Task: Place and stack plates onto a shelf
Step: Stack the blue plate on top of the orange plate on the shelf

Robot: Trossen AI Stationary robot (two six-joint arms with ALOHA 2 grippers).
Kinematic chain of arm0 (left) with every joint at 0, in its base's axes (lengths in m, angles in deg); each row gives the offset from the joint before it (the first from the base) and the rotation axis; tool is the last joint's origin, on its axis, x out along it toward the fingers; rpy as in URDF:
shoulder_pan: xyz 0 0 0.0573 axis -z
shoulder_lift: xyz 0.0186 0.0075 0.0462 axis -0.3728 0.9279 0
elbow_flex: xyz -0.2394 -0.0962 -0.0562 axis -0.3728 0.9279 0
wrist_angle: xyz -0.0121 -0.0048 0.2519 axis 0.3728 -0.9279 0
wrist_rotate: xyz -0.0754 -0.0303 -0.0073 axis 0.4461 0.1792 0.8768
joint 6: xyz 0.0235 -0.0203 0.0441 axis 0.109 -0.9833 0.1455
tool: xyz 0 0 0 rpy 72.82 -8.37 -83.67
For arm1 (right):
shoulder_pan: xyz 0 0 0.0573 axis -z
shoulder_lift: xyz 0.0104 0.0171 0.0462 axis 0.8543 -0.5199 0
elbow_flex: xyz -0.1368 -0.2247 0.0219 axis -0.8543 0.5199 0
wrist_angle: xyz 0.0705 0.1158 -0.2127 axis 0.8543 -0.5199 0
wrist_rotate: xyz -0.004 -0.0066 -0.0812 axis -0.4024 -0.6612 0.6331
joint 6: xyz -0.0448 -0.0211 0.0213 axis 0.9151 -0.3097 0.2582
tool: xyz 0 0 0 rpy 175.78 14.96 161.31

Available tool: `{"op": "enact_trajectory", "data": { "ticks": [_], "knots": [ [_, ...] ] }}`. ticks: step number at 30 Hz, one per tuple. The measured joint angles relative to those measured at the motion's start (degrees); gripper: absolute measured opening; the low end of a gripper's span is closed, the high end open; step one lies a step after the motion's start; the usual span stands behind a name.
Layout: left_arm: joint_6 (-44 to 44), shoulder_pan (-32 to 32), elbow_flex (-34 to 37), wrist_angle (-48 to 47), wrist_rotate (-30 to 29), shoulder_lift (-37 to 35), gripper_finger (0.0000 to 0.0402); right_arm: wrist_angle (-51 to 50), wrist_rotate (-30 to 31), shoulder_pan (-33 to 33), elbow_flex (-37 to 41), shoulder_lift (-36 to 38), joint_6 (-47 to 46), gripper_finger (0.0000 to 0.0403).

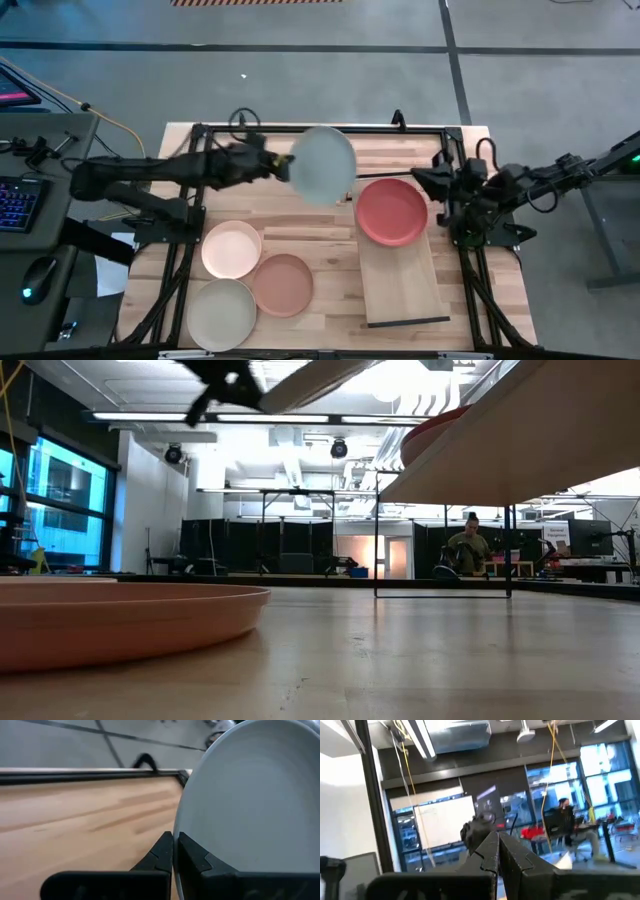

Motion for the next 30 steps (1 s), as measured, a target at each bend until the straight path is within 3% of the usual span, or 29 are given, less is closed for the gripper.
{"op": "enact_trajectory", "data": {
  "ticks": [7,17,22,30],
  "knots": [
    [4.21,6.15,-14.2,0.44,0.27,15.62,0.0,0.02,-0.02,0.0,0.0,1.3,0.53,0.0],
    [11.51,6.03,-35.23,-3.91,5.94,34.76,0.0,0.13,-2.23,0.0,0.0,1.26,0.51,0.0],
    [13.97,5.98,-39.33,-4.11,6.49,39.63,0.0003,-0.18,-2.56,0.0,0.0,1.19,0.33,0.0],
    [13.98,5.51,-39.65,-4.15,7.62,42.79,0.0005,-0.61,-2.75,0.0,0.0,1.17,0.32,0.0]
  ]
}}
